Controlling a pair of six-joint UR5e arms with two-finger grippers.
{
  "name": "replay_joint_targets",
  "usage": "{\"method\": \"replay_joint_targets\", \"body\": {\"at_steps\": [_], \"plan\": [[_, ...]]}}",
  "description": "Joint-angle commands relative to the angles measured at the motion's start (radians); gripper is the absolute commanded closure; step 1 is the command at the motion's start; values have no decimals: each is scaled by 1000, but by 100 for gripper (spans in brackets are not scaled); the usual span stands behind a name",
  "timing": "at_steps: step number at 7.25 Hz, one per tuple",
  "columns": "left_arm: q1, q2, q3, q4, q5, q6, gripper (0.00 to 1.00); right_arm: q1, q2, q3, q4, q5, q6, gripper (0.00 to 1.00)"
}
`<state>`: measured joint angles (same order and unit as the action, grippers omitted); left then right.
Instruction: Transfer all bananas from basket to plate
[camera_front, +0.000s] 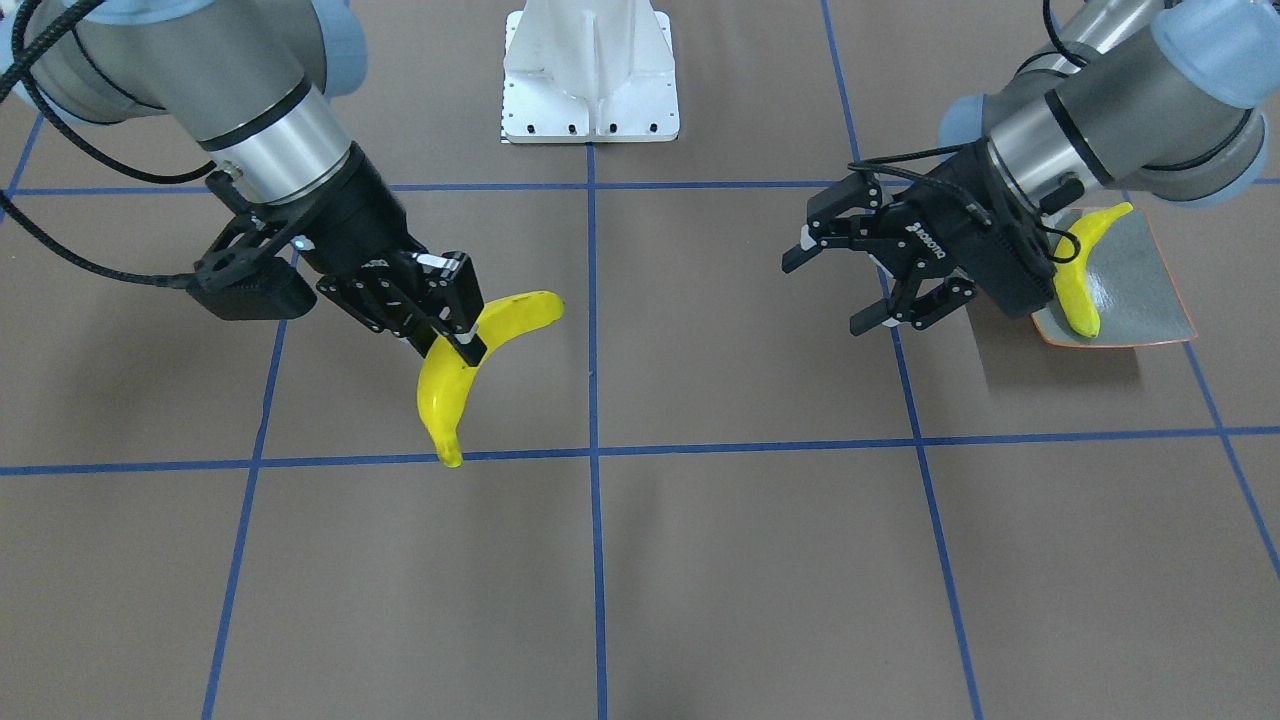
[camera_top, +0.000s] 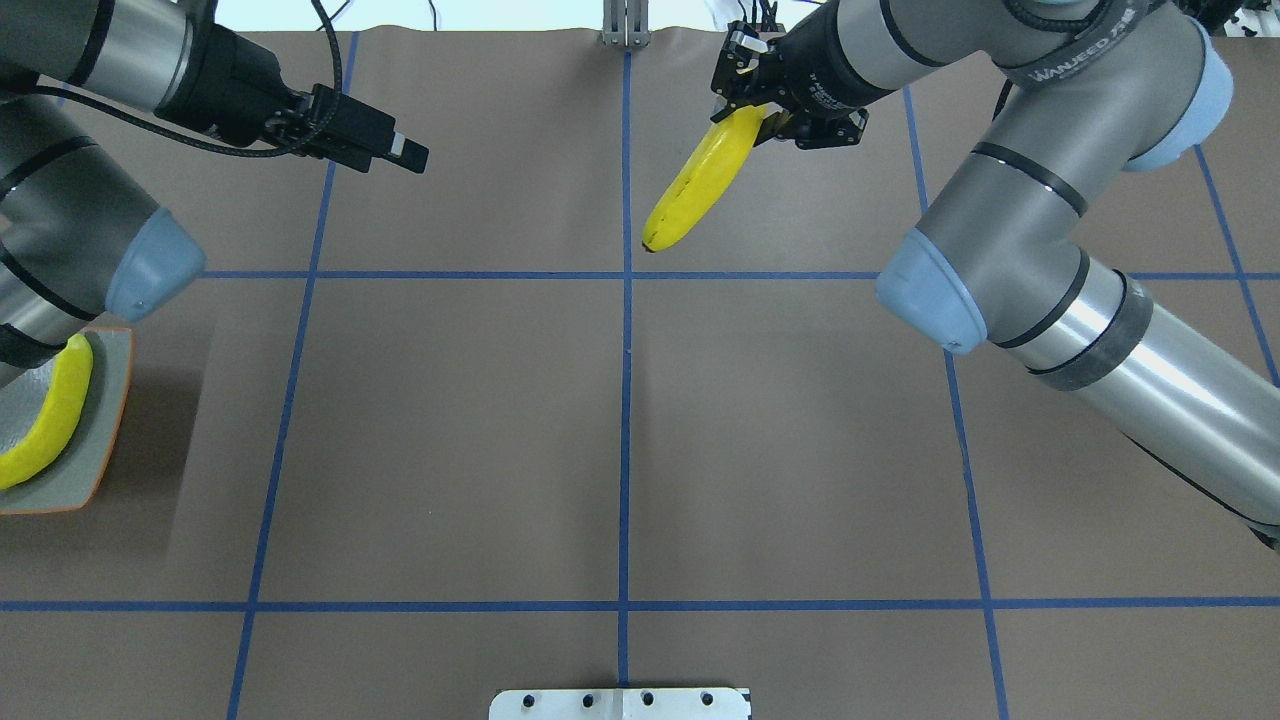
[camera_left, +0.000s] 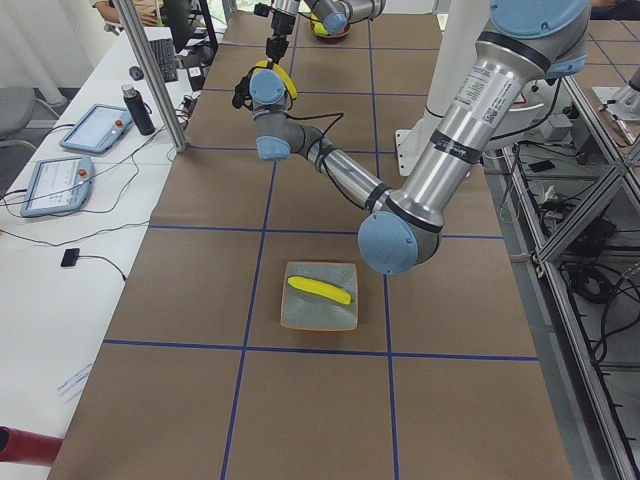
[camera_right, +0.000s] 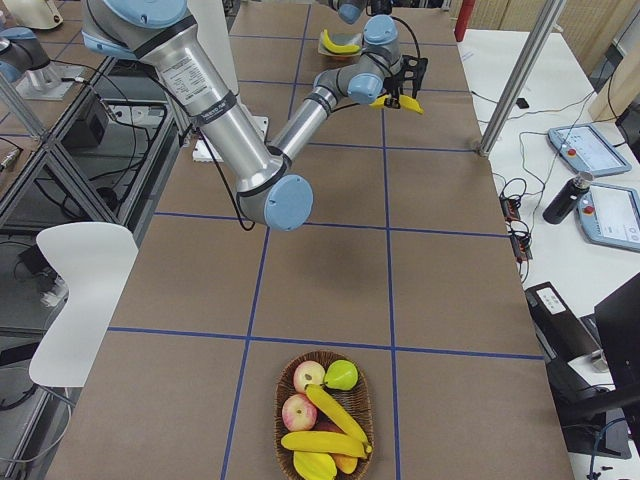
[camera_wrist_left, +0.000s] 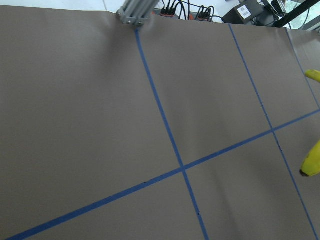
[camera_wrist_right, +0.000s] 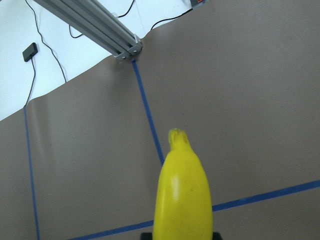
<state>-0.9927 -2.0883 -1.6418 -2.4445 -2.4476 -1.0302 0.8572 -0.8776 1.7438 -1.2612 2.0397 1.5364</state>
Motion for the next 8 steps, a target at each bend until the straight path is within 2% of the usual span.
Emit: {"method": "replay_joint_targets", "body": {"at_steps": [1,4,8], "plan": [[58,-13,-4,-106,-5,-1,0,-53,52,-17,28,-7,80,100],[138,-29,-6,-198,-5,-1,0,-107,101,-10,31,-30,113,100],[152,-33,-7,-202,-5,-2,0,-158,120,14,32,-56,120,100]]}}
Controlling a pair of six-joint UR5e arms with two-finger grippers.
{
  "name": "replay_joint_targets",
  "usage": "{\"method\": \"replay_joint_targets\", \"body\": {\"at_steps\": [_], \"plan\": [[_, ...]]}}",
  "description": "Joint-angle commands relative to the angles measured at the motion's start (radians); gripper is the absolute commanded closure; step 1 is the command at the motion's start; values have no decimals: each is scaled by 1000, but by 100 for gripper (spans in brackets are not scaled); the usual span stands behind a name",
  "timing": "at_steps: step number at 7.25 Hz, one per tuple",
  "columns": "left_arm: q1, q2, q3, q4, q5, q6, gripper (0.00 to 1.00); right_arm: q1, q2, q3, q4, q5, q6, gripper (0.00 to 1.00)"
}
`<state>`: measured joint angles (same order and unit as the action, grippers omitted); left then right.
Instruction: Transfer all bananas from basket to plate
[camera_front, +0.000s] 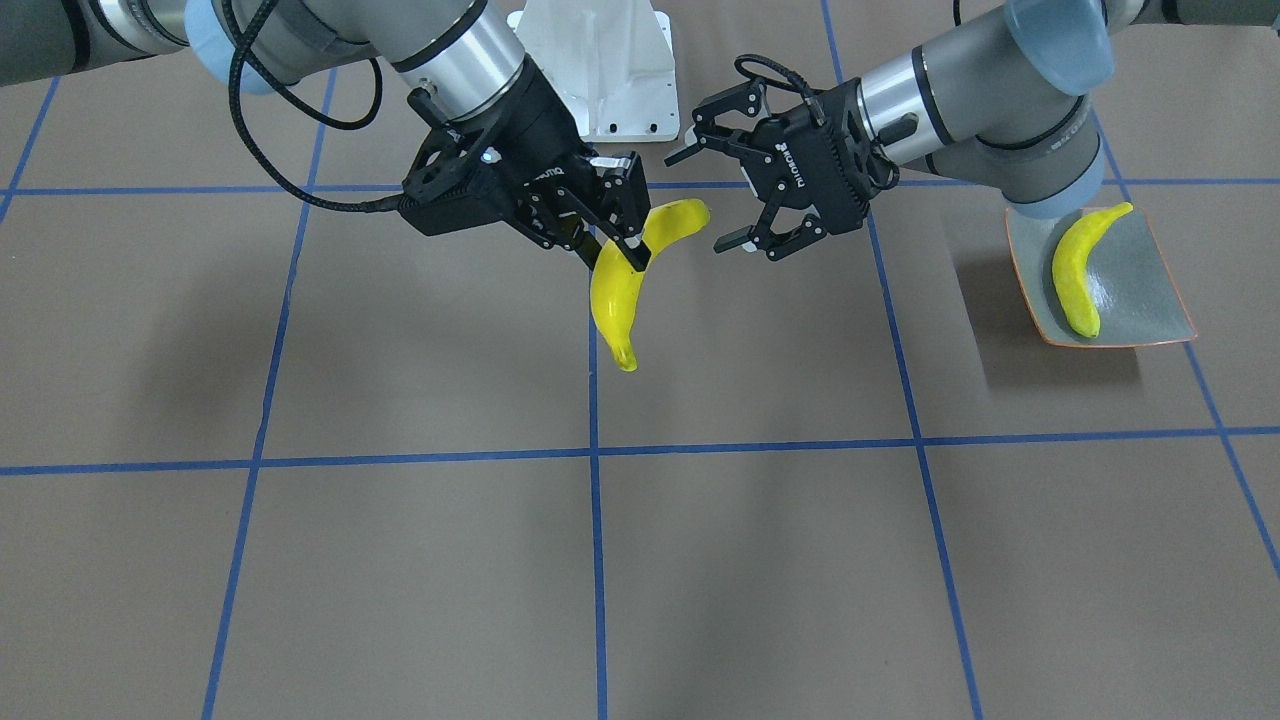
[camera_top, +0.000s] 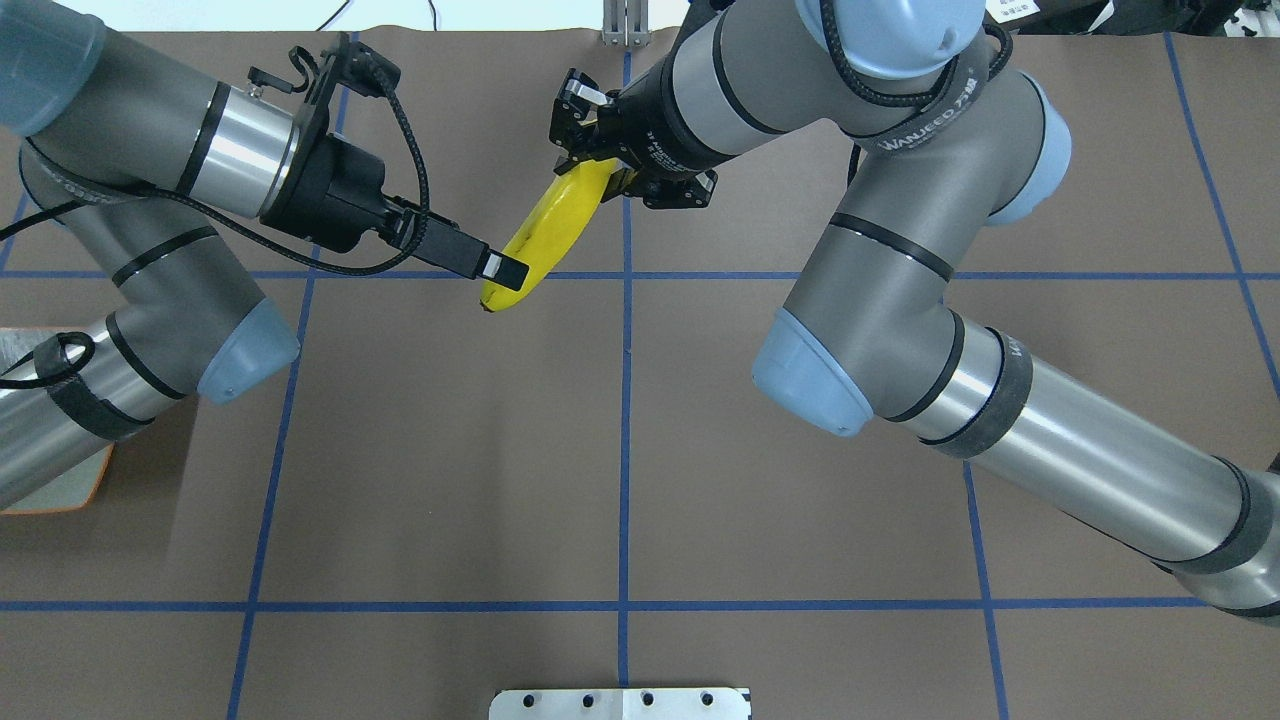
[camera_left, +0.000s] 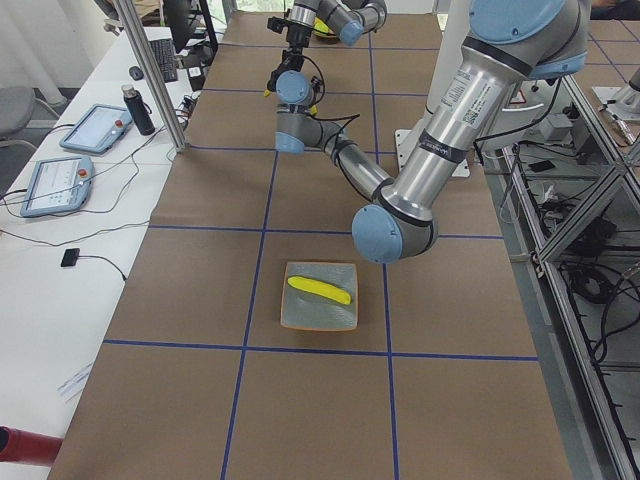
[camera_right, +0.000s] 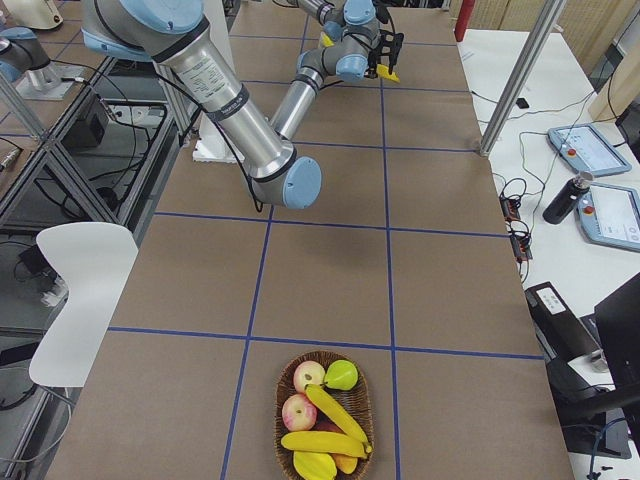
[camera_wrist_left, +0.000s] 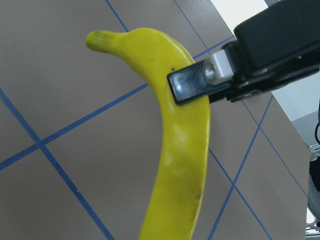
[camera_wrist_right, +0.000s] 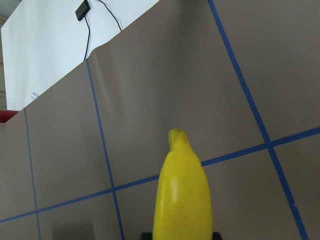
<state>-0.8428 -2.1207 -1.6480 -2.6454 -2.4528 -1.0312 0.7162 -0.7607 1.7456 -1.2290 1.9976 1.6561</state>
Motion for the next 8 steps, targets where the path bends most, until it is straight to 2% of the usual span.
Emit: {"method": "replay_joint_targets", "body": {"at_steps": [1,2,4,5,6,8], "plan": [[7,-2,-1,-1,0,0,2,-29,17,14,0,-20,8,100],[10,-2,-1,-1,0,0,15,-41,27,14,0,-40,13,100],[24,-1,-1,-2,0,0,66,-46,34,5,40,-63,13,100],[28,1,-4,-14,0,0,100,-46,32,-11,74,-83,11,82],[28,5,-4,-16,2,-1,100,-46,31,-17,86,-100,2,1],[24,33,4,-13,3,-3,100,-26,26,-14,88,-123,-31,0]]}}
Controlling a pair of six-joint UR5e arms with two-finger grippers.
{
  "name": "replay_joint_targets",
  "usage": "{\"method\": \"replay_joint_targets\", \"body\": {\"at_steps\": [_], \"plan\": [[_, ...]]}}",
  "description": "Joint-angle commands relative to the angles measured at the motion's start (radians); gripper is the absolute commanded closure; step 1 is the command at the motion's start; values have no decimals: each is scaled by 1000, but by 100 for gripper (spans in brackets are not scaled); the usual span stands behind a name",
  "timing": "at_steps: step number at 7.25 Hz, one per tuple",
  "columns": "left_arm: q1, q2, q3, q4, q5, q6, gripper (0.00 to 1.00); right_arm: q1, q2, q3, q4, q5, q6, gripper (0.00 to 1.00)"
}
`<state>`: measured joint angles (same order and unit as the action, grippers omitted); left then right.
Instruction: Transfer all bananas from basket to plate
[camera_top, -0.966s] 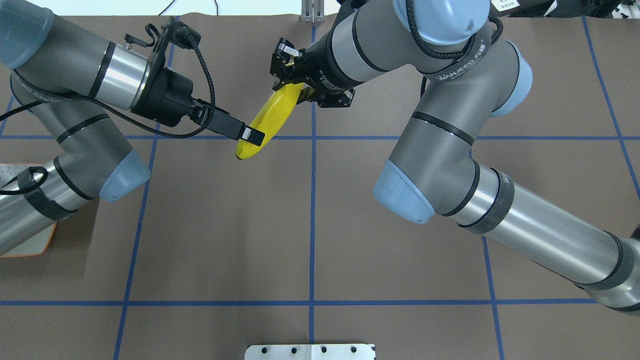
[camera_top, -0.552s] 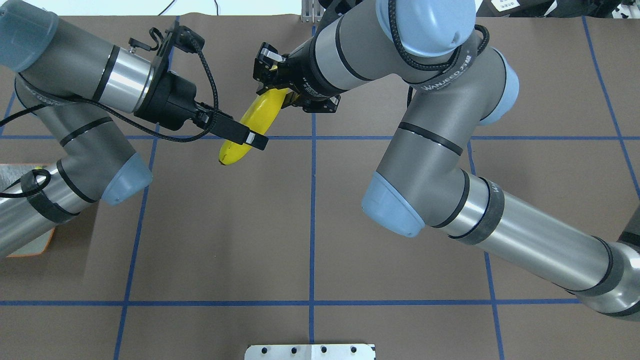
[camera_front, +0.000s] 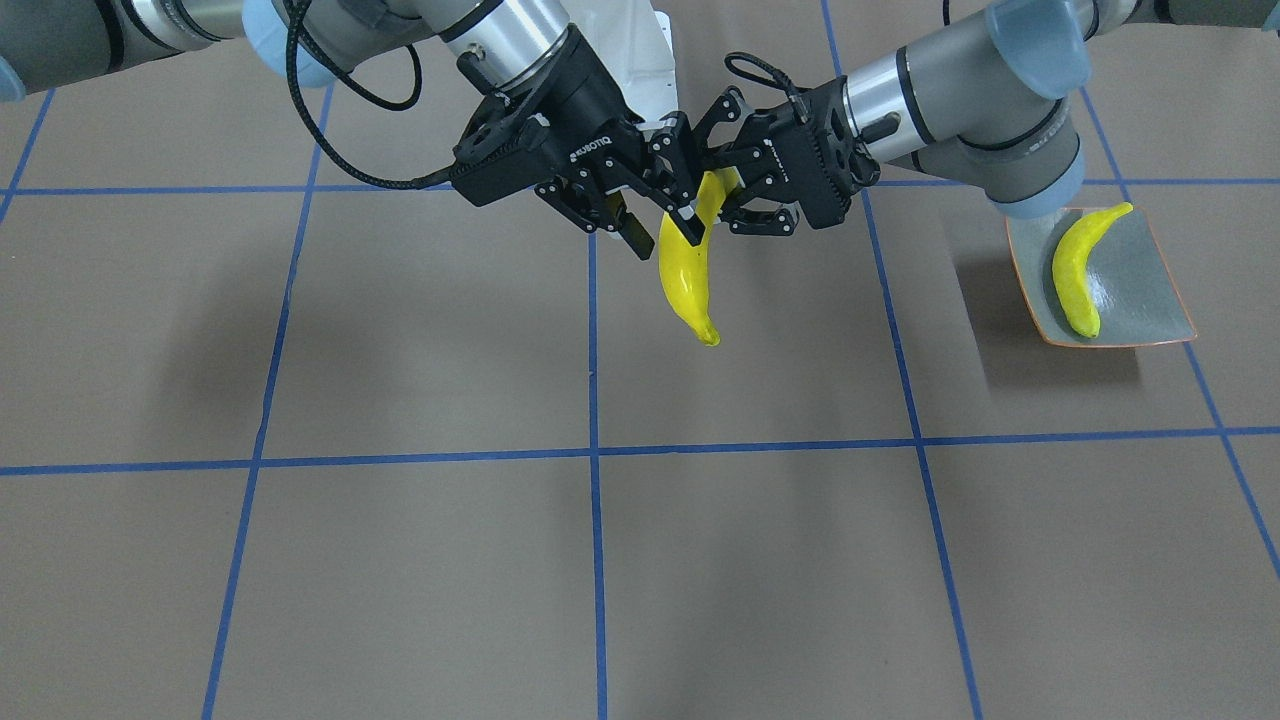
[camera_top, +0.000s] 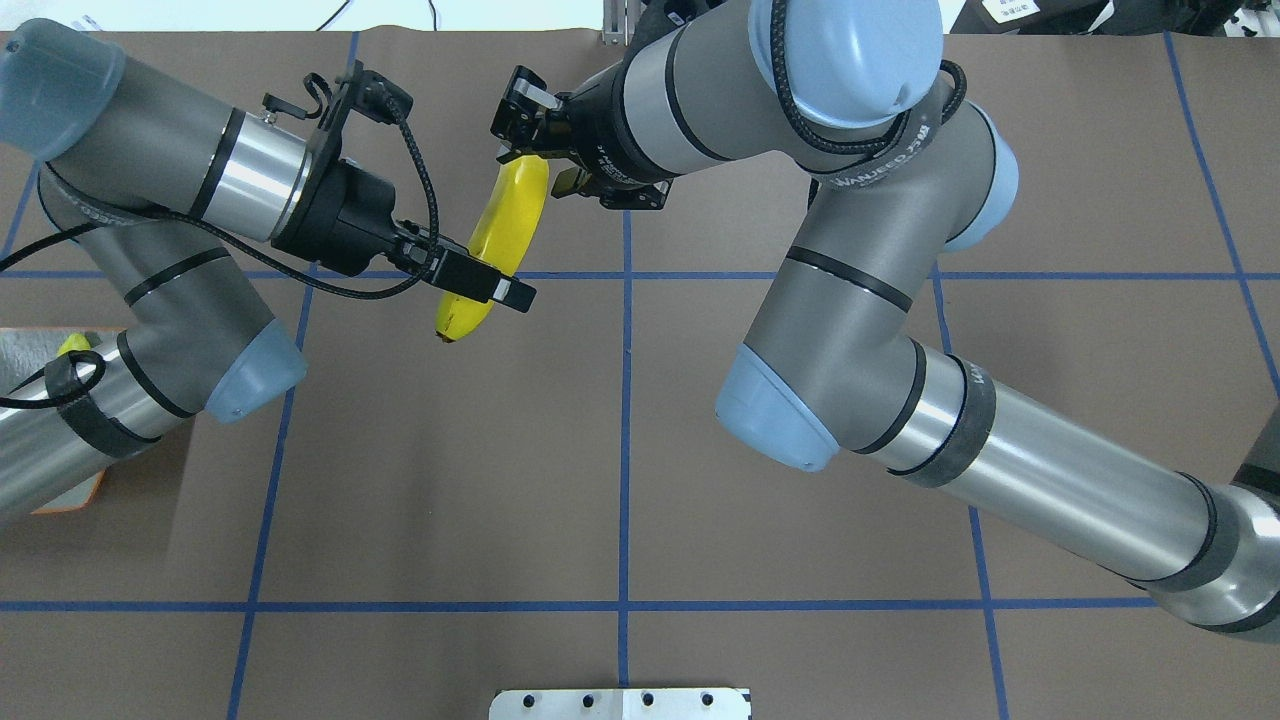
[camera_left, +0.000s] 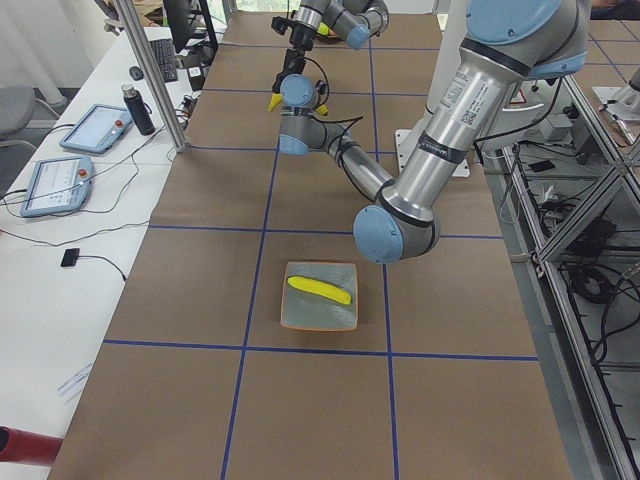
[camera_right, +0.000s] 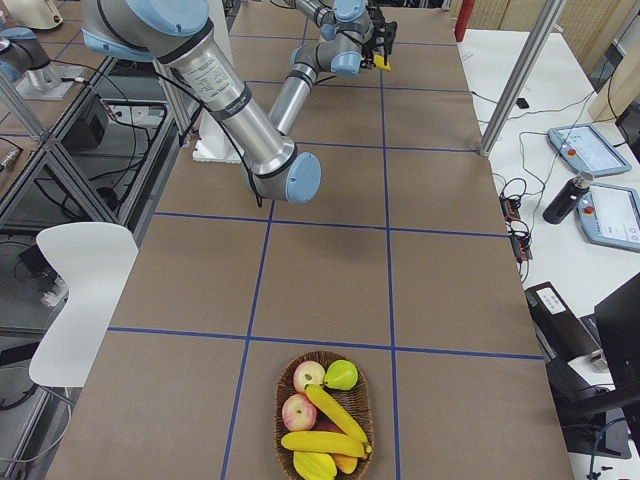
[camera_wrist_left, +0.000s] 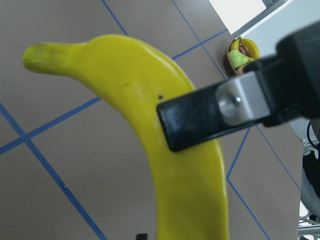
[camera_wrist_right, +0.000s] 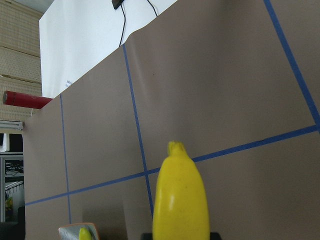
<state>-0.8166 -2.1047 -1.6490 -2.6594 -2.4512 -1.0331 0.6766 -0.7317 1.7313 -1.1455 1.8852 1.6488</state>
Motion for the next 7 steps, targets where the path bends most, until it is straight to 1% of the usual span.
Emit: {"method": "replay_joint_targets", "body": {"at_steps": [1,2,3,5,6,7], "plan": [[-6,44,6,2,3,1,100,29,-15,7,1,-8,-35,0],[-13,104,2,-1,6,1,100,44,-52,13,-6,-11,-35,0],[-53,173,1,-1,8,2,100,81,-124,25,-6,-9,-38,0],[-181,335,-6,1,9,13,100,151,-274,33,-31,2,-131,0],[-243,404,-18,-1,9,19,100,176,-307,37,-107,3,-221,0],[-274,479,-26,-1,9,80,100,198,-339,47,-184,5,-315,0]]}}
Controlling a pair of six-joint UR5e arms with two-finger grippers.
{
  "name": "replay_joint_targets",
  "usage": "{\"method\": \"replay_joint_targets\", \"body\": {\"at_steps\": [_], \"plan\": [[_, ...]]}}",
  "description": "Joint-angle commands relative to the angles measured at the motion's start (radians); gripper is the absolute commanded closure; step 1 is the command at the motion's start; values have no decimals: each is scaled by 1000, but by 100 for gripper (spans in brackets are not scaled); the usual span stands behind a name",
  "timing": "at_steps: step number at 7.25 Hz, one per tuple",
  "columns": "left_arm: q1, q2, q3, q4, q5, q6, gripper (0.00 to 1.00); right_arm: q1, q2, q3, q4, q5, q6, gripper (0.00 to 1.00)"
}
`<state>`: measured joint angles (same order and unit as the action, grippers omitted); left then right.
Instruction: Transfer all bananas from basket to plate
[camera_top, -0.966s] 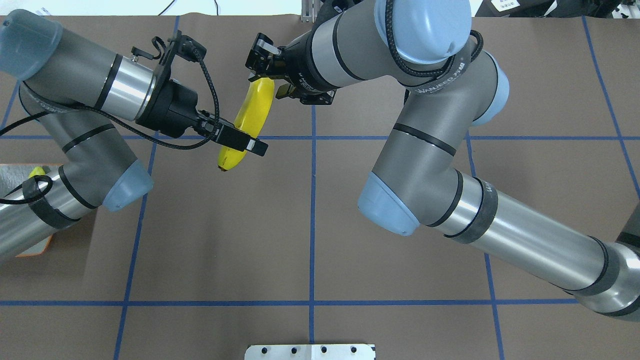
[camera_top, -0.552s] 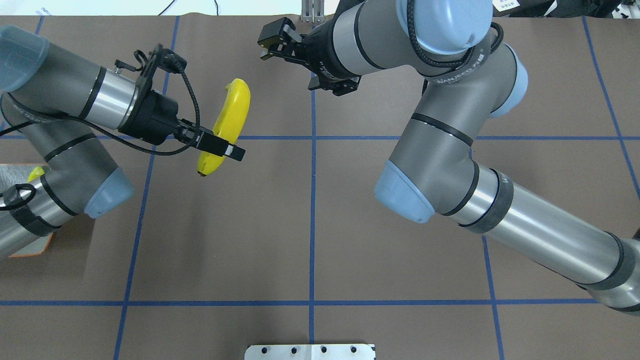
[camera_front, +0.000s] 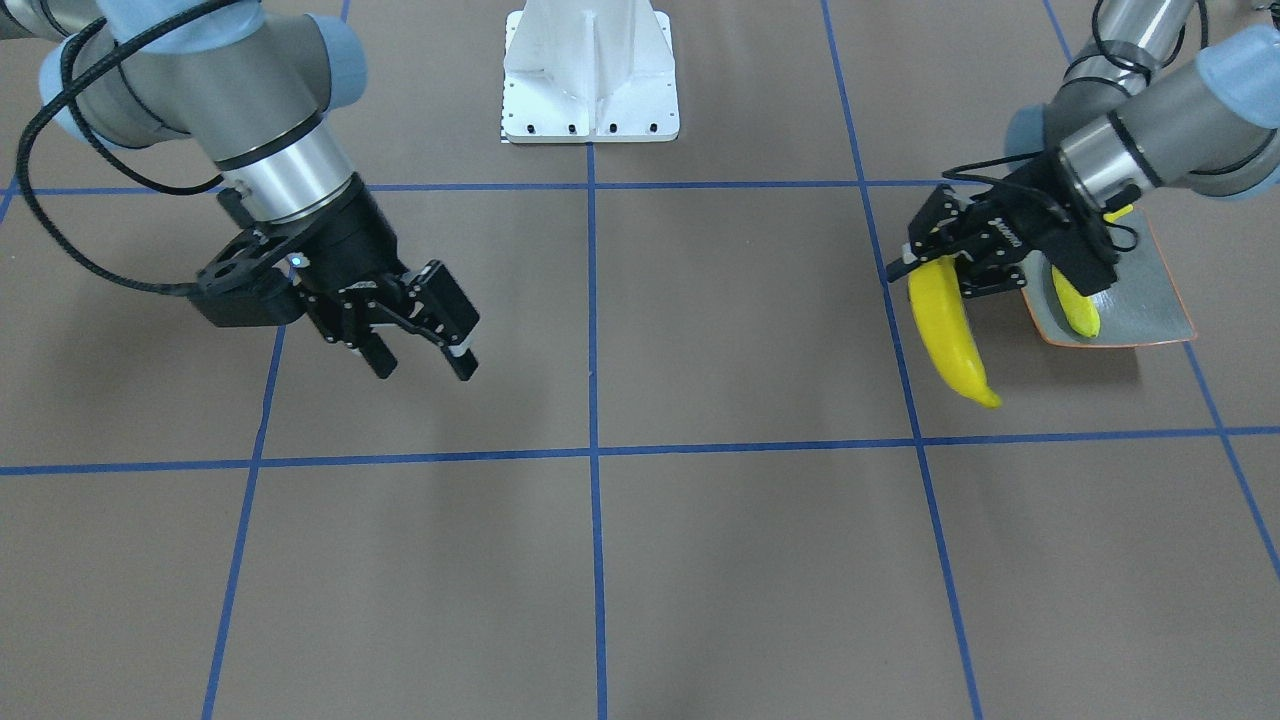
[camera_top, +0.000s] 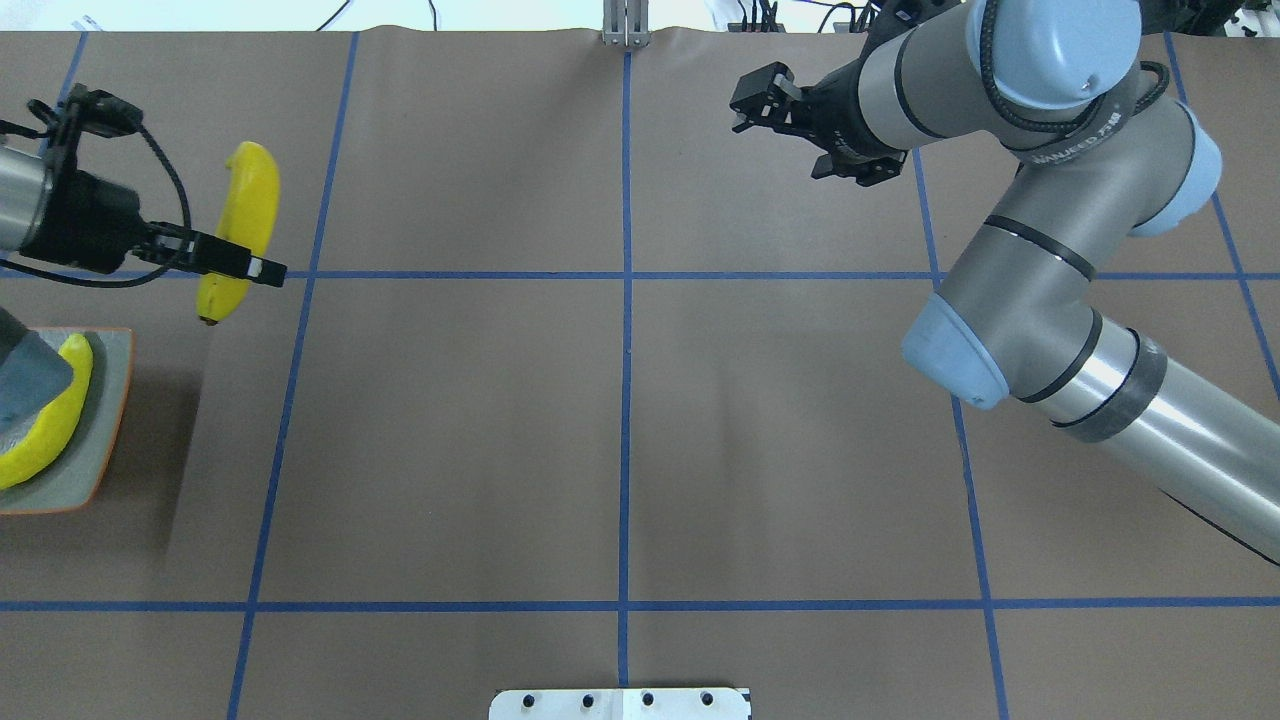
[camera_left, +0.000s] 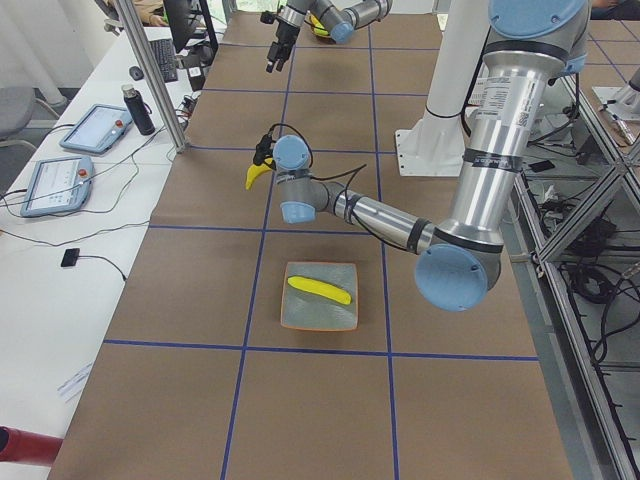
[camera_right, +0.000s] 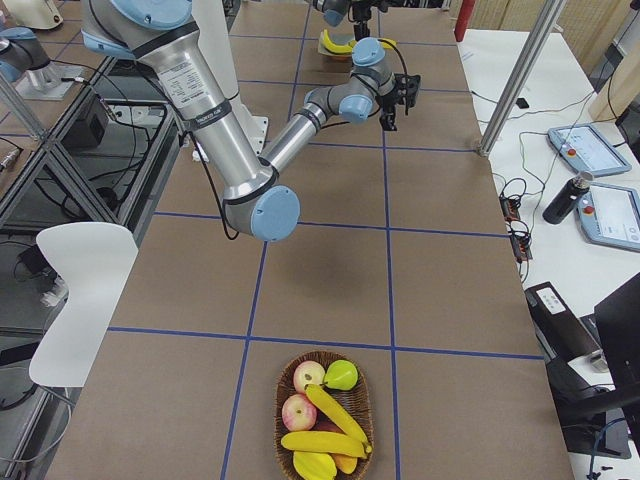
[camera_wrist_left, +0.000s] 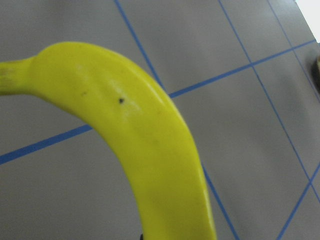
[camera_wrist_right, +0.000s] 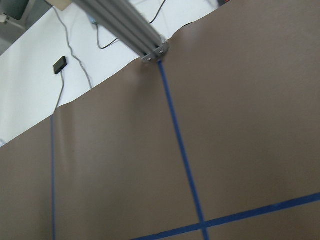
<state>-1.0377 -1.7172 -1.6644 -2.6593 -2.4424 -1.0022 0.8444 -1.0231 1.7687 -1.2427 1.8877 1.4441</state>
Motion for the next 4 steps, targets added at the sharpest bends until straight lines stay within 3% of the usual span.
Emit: {"method": "replay_joint_targets", "body": {"at_steps": [1,3,4], "plan": [[-89,163,-11,1,2,135,100,60,-102,18,-104,4,-208,0],[-116,269,-3,8,20,273,100,151,-205,18,-101,68,-414,0],[-113,325,3,10,73,345,100,206,-248,17,-97,118,-512,0]]}}
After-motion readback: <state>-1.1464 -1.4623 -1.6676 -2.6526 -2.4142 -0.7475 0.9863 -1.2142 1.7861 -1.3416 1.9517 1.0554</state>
